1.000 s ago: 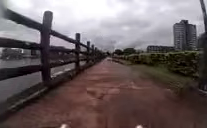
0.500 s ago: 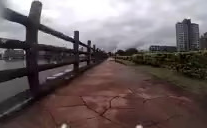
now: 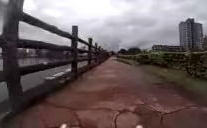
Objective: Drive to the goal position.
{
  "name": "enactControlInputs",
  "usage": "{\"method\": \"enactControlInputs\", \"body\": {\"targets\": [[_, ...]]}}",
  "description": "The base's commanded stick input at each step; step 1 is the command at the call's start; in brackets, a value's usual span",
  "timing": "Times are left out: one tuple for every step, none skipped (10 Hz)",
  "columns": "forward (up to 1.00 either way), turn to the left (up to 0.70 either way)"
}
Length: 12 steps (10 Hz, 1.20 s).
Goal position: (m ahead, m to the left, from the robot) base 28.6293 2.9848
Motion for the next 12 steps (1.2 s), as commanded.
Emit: {"method": "enactControlInputs", "body": {"targets": [[0.85,-0.28],[0.85,-0.29],[0.85,-0.33],[0.85,-0.33],[0.85,-0.18],[0.85,-0.04],[0.85,0.01],[0.85,0.01],[0.85,0.01],[0.85,0.01],[0.85,0.01],[0.85,0.01]]}}
